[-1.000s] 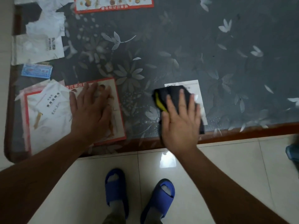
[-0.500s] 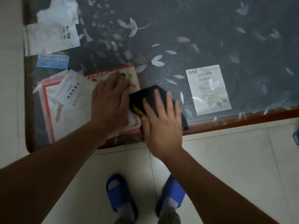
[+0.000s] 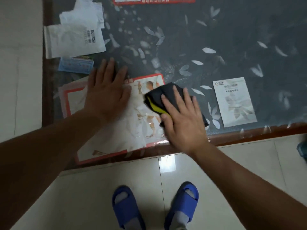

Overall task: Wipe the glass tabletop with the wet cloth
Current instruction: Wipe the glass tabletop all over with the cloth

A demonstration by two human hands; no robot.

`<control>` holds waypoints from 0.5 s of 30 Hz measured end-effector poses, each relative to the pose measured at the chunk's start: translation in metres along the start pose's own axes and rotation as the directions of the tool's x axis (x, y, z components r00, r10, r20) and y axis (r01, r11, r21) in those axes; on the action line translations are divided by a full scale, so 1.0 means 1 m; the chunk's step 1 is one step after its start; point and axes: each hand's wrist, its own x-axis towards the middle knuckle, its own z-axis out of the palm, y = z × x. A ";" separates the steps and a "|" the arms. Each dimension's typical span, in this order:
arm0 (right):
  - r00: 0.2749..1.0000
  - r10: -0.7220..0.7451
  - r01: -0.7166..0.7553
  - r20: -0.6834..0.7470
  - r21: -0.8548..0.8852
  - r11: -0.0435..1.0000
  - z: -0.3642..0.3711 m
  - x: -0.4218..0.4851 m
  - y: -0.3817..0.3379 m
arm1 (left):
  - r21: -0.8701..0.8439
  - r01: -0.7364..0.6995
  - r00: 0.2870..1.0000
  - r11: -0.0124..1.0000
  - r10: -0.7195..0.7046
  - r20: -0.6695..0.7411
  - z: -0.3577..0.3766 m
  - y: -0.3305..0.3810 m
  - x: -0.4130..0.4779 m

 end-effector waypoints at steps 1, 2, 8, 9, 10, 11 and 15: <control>0.998 0.056 -0.056 -0.011 -0.015 0.998 -0.004 0.013 0.016 | 0.017 -0.013 1.000 1.000 0.014 -0.006 0.001 0.000 -0.001; 0.985 0.166 -0.167 -0.042 -0.029 0.986 -0.009 0.032 0.032 | 0.020 -0.016 1.000 1.000 0.017 -0.021 0.002 0.001 -0.003; 0.969 0.240 -0.241 -0.064 -0.014 0.970 -0.010 0.105 0.023 | -0.023 -0.011 0.999 1.000 0.010 -0.052 0.002 0.003 -0.002; 0.995 0.089 -0.090 -0.046 -0.023 0.996 -0.005 0.093 0.008 | -0.022 -0.012 0.999 1.000 0.011 -0.051 0.002 0.003 -0.003; 0.998 -0.055 0.054 -0.029 -0.028 0.998 0.000 0.078 -0.001 | -0.021 -0.011 0.999 1.000 0.010 -0.051 0.001 0.002 -0.003; 0.990 -0.143 0.144 0.012 -0.017 0.989 0.000 0.065 -0.003 | -0.022 -0.011 0.998 1.000 0.010 -0.054 0.000 0.002 -0.003; 0.999 0.043 -0.044 -0.013 -0.033 0.999 -0.018 0.109 0.041 | -0.048 -0.010 0.997 0.999 0.006 -0.081 0.001 0.001 -0.002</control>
